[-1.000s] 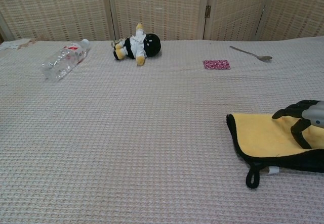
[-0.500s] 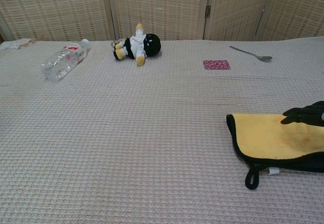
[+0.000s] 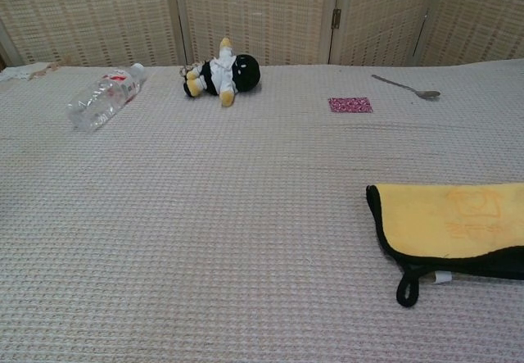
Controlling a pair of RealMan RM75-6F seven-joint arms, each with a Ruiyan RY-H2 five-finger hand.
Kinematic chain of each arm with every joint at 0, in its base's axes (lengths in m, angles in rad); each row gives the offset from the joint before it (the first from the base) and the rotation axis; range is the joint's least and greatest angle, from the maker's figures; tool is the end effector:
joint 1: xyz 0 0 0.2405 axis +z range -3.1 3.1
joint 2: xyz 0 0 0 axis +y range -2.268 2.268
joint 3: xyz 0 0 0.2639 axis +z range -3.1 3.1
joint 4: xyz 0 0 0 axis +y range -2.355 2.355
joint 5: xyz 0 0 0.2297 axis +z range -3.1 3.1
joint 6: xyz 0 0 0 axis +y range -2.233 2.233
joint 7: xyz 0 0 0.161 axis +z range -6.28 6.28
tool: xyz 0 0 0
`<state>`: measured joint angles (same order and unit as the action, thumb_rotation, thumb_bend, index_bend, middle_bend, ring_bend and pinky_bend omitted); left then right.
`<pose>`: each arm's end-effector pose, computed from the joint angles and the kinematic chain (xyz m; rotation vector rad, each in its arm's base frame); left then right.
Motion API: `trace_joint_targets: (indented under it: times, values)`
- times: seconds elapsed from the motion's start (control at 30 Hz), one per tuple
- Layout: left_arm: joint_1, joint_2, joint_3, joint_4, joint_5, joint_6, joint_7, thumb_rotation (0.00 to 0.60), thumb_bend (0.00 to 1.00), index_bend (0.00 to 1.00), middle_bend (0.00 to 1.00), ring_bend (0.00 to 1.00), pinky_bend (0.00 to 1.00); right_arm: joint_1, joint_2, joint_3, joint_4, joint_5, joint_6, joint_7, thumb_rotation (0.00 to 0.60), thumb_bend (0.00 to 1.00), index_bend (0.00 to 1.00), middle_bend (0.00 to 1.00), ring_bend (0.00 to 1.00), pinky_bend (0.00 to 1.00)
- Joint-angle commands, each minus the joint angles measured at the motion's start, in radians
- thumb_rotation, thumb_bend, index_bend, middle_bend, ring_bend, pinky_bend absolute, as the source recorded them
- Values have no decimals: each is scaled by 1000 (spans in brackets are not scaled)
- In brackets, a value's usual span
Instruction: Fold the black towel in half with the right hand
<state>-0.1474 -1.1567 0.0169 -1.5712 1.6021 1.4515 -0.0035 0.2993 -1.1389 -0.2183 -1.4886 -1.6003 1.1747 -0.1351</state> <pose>-0.3116 0.2035 0.1144 -1.5654 -0.8923 -0.9366 -0.3484 -0.1932 0.0718 1.9794 -0.8665 0.4930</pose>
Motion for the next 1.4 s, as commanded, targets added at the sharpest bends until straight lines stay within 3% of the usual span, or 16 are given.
trace_joint_targets:
  times: [0.03, 0.17, 0.43, 1.23, 1.4]
  values:
    - [0, 0, 1, 0, 1, -2, 1, 600, 568, 0, 0, 0, 0, -25, -35, 5, 48, -8, 21, 28, 600, 477, 348, 0, 0, 0]
    - [-1, 0, 3, 1, 1, -6, -2, 600, 568, 0, 0, 0, 0, -47, -121, 32, 170, 0, 40, 90, 600, 476, 380, 0, 0, 0]
    - [3, 5, 0, 2, -5, 1, -7, 600, 567, 0, 0, 0, 0, -62, -181, 56, 271, 10, 37, 139, 600, 476, 401, 0, 0, 0]
    - [-5, -9, 3, 8, -17, -26, 15, 600, 568, 0, 0, 0, 0, -88, -180, 95, 347, 90, -39, 136, 600, 476, 404, 0, 0, 0]
    - [-5, -12, 1, 8, -20, -27, 21, 600, 568, 0, 0, 0, 0, -94, -168, 94, 343, 75, -26, 200, 600, 477, 404, 0, 0, 0]
